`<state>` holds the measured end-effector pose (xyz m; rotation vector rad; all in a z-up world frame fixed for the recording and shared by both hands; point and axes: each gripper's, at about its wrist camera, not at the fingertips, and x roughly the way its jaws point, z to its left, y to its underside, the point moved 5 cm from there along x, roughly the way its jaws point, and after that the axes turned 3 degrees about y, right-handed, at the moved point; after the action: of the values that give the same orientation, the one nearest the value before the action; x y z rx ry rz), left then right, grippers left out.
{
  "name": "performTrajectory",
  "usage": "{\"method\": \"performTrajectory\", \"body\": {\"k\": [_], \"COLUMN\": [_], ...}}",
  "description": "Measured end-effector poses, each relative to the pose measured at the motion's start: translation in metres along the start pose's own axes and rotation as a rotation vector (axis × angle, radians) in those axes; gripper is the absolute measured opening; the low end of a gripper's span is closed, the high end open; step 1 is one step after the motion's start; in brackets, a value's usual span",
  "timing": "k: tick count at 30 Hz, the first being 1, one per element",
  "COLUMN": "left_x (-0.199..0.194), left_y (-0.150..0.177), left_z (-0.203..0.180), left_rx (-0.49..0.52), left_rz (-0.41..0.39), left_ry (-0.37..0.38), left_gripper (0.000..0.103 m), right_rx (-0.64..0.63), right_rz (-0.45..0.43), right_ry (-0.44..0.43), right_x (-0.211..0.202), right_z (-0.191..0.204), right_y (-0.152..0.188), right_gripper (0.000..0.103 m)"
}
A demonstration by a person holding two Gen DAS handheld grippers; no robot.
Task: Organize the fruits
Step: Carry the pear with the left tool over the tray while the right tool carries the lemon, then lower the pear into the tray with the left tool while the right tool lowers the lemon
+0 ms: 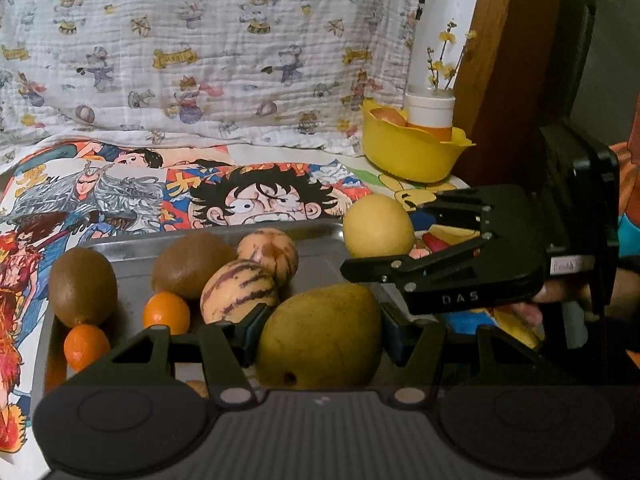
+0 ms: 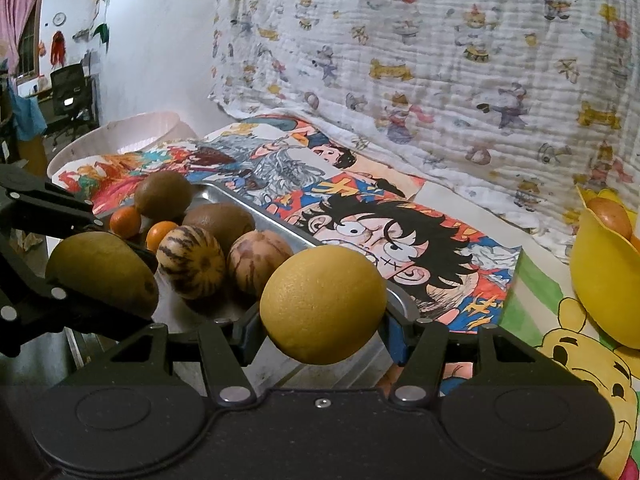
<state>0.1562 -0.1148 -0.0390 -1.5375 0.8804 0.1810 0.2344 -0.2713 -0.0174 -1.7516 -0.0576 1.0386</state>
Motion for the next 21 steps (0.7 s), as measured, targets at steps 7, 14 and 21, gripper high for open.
{"method": "performTrajectory", "body": {"k": [7, 14, 21], "left_x": [0.004, 0.004, 0.009], "left_y": [0.012, 0.011, 0.009], "left_z": [0.004, 0.007, 0.012], "left_rx": [-0.002, -0.008, -0.017], "left_rz": [0.053, 0.058, 0.063], "left_ry": [0.0, -0.004, -0.023], "left_gripper": [0.062, 0.062, 0.062], "right_rx": [-0.023, -0.028, -0.024], "right_rz": [0.022, 0.037, 0.051], "right_ry": [-0.019, -0.027, -0.032], "right_x": [0.007, 0.011, 0.017], "right_z": [0.006, 0.009, 0.007], "right_y": [0.003, 0.006, 0.009], "right_gripper": [0.061, 0.061, 0.061]}}
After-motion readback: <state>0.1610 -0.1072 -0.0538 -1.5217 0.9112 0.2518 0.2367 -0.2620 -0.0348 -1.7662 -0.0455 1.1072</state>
